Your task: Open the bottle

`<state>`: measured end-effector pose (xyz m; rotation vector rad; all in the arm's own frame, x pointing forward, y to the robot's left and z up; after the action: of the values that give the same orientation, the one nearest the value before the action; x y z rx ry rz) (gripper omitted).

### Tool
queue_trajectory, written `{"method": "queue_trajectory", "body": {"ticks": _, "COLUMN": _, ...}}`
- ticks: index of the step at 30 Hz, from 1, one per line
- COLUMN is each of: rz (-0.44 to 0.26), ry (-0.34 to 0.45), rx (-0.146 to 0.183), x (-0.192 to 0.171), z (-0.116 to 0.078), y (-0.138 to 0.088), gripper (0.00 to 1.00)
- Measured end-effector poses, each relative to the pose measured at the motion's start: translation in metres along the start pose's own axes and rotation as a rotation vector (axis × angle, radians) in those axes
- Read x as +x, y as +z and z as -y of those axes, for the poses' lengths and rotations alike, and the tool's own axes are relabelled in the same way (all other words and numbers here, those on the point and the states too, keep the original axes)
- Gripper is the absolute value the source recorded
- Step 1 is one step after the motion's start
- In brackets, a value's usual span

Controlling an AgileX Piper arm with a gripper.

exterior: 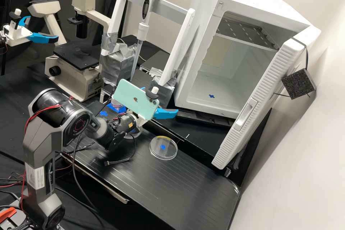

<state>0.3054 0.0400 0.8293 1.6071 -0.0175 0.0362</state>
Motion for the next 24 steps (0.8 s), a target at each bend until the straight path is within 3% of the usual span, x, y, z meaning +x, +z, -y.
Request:
{"method": "queue_trajectory", "body": {"ticks": 10, "rz": 0.000, "ry": 0.000, "rx": 0.000, "x": -0.001, "z": 0.000, "y": 0.000, "gripper": 1.00}}
{"method": "queue_trajectory", "body": {"ticks": 15, "rz": -0.013, "ry": 0.013, "rx": 0.000, "x": -0.018, "z": -0.004, "y": -0.004, "gripper": 1.00}}
{"method": "queue_trajectory", "body": {"ticks": 24, "rz": -0.246, "ry": 0.068, "rx": 0.017, "x": -0.067, "z": -0.003, "y": -0.043, "gripper": 1.00}}
